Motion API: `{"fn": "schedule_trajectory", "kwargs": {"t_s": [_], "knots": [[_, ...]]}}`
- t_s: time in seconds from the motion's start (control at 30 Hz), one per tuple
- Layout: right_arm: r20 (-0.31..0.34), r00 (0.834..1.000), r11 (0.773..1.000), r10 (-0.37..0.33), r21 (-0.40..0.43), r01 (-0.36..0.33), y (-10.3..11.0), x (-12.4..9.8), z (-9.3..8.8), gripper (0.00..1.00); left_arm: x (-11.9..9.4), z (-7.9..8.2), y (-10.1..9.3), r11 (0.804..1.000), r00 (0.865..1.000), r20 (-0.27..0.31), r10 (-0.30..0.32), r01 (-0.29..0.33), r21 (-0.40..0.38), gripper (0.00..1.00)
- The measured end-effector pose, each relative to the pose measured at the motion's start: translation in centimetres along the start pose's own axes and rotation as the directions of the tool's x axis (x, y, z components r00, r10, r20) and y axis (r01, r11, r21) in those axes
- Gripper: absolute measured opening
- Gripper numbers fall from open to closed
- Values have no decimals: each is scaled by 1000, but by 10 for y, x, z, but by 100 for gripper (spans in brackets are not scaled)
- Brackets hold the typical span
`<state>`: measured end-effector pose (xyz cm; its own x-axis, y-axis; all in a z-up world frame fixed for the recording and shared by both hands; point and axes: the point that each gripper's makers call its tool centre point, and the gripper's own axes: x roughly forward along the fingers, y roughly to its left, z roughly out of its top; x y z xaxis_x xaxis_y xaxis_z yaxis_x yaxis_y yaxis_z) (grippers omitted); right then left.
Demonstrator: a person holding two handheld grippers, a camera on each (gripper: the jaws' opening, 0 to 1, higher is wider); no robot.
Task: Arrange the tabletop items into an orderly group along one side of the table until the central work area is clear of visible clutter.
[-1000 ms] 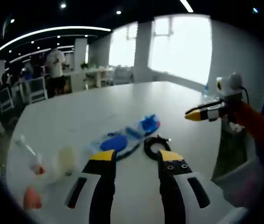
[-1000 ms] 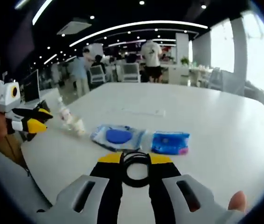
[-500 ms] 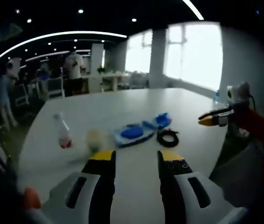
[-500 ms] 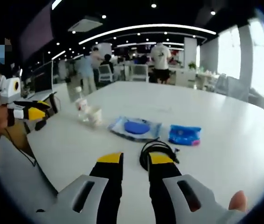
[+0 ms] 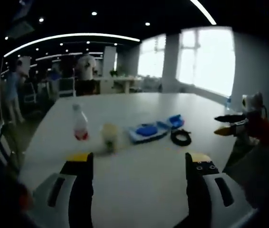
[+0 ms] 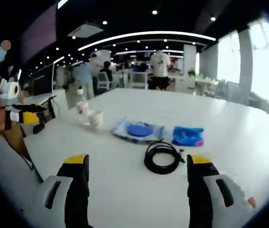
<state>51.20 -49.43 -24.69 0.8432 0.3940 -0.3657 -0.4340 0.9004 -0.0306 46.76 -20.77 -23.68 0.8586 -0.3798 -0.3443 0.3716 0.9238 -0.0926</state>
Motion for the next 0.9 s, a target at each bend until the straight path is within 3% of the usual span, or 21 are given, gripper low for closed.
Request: {"fn": "schedule_trajectory", "kwargs": {"t_s": [0.1,0.2,0.3,0.9], "knots": [[-12,1000,1000,-4,15,4,0,0,-4,100,4,-6,-7,1000,1000,-21,-19,19,-19,100],[-32,999,1000,-2,11,2,1,2,-11,100,6,-4,-9,1000,1000,-15,-26,26,11,99],[-6,1000,1000,-22,4,22,-4,1,-5,100,8,-5,-9,999,999,-28,-20,21,33,99],[10,999,999,-51,7,51,-14,2,-2,100,5,1,3,1000,1000,7,-20,20,3,99]]}}
